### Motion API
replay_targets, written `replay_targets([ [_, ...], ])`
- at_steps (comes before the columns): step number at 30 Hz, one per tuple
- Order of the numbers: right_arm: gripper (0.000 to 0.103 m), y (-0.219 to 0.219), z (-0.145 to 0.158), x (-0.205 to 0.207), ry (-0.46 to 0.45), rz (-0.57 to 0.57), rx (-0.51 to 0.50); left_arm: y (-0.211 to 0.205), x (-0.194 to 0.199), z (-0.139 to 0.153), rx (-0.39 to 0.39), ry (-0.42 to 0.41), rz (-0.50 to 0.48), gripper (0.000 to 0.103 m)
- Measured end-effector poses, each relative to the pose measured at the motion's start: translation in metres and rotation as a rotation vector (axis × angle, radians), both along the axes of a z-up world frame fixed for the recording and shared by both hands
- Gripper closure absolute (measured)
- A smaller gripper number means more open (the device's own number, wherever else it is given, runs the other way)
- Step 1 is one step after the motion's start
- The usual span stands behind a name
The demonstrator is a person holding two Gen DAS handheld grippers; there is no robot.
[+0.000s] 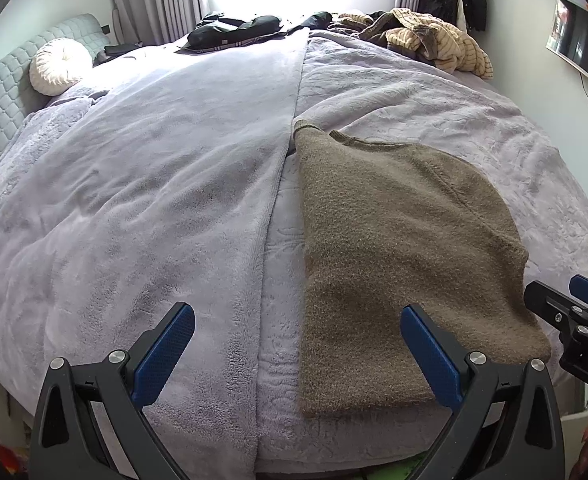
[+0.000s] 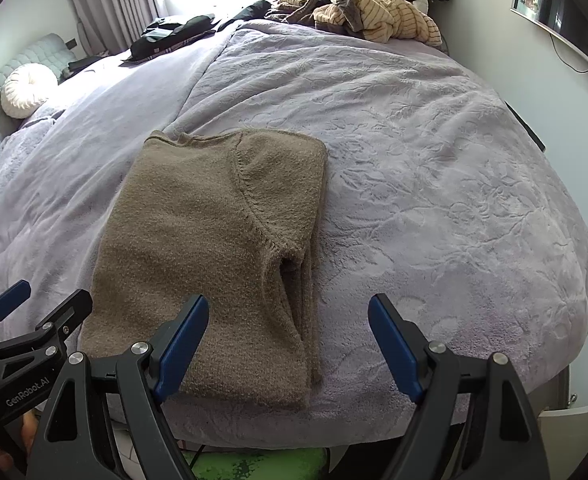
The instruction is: Fold small clothes
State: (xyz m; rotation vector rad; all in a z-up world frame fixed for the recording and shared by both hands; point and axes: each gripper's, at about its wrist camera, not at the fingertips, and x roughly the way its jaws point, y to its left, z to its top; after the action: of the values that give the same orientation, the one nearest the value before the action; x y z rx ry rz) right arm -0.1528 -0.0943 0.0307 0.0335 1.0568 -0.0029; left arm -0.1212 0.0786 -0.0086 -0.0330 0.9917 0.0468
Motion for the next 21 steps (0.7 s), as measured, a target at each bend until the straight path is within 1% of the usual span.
replay_targets([
  [21,0.019,-0.0019,-0.0047,0.0028,0.01,-0.011,0.003,-0.0022,0.0055,-0.0025,0.013,-0.002,-0.005,0.0],
])
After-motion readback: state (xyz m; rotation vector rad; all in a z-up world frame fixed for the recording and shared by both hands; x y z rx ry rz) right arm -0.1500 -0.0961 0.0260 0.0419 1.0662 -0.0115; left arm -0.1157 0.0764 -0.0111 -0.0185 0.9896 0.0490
